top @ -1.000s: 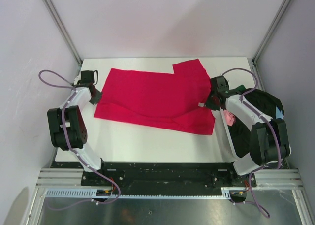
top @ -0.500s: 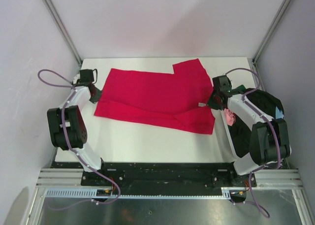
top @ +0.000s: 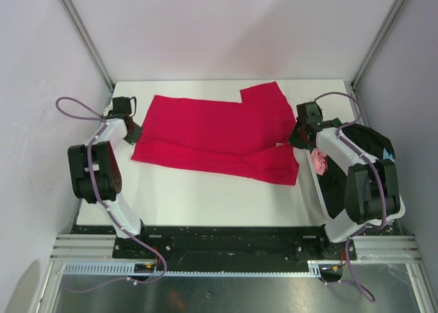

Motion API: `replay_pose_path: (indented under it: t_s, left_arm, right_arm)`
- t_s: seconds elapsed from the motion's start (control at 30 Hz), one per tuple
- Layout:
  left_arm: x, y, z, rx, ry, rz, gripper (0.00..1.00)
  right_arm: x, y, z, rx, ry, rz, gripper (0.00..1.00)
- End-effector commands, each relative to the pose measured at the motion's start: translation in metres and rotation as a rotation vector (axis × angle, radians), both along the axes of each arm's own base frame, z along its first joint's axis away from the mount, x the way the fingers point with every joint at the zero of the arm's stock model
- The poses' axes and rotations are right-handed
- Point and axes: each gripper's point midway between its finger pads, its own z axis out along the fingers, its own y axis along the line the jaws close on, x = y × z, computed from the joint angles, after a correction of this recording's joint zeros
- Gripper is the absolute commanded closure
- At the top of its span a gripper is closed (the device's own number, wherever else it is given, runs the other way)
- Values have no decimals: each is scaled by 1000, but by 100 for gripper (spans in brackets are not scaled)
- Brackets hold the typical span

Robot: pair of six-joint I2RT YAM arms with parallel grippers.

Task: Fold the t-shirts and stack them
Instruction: Fold the flattened tshirt in 1/3 of the way

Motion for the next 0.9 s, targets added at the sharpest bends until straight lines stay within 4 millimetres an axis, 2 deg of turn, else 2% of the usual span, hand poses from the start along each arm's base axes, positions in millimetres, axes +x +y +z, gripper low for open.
replay_pose_path:
  t_s: [0.0, 0.5, 0.87]
  left_arm:
    - [18, 7, 13, 8, -56, 20, 100]
    - [27, 7, 11, 3, -60, 13, 100]
    - [30, 11, 8, 8, -59, -10, 99]
  right_arm:
    - [26, 1, 16, 4, -69, 5, 100]
    - [29, -8, 11, -9, -55, -9, 100]
    - [35, -4, 6, -1, -52, 11, 99]
